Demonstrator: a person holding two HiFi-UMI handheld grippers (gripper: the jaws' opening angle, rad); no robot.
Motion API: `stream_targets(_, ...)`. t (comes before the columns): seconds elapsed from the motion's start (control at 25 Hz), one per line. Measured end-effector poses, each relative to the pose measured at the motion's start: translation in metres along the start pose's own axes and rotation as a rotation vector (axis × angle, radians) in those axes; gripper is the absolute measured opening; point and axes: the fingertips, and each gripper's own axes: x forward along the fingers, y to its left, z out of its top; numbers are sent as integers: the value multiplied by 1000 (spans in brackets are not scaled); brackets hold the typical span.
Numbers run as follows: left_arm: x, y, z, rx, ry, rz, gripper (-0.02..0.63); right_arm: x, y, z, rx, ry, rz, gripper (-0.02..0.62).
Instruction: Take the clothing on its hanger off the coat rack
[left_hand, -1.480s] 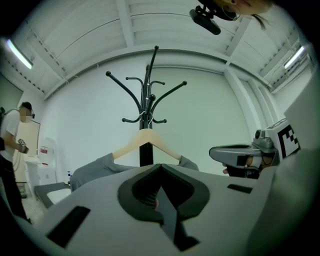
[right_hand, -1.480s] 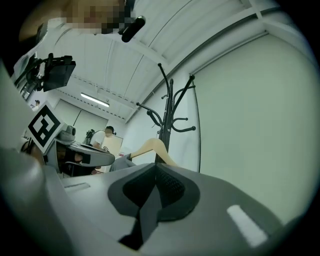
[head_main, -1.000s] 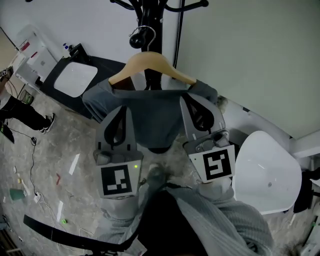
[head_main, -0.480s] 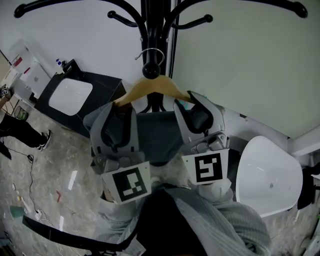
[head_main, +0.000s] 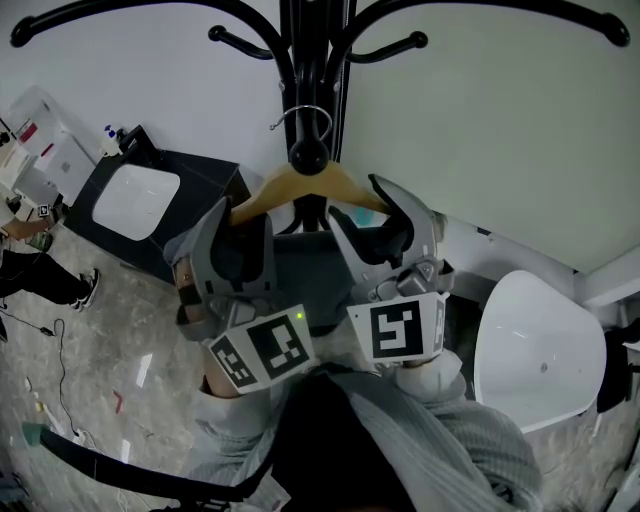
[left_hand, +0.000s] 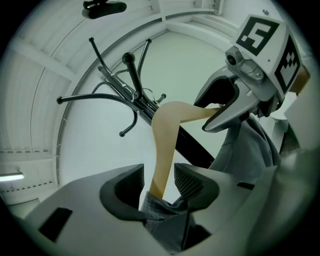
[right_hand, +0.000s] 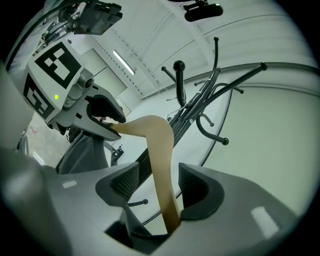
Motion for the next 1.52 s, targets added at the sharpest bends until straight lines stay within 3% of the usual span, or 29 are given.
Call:
stream_targets(0.2, 7, 0, 0, 31, 1, 9, 170, 6, -3, -6, -42, 21, -36, 209)
stream_targets(0.36, 9, -3, 1, 58, 10, -15, 126, 5, -6, -5, -60, 15, -55, 123)
stream_targets(0.8, 4, -3, 6, 90, 24, -20, 117, 1, -8, -3, -73, 15, -77, 118)
stream_targets(1.0, -7, -1, 37, 104, -22, 4, 117, -19, -29, 8, -64, -16, -142, 117)
stream_targets(1.24, -16, -25, 87, 122, -102, -21, 117, -63, -64, -1, -40, 2, -223, 118)
stream_targets(1.52, -19, -83, 145, 101, -220, -149, 117, -127, -107, -34, -47, 138, -329, 118)
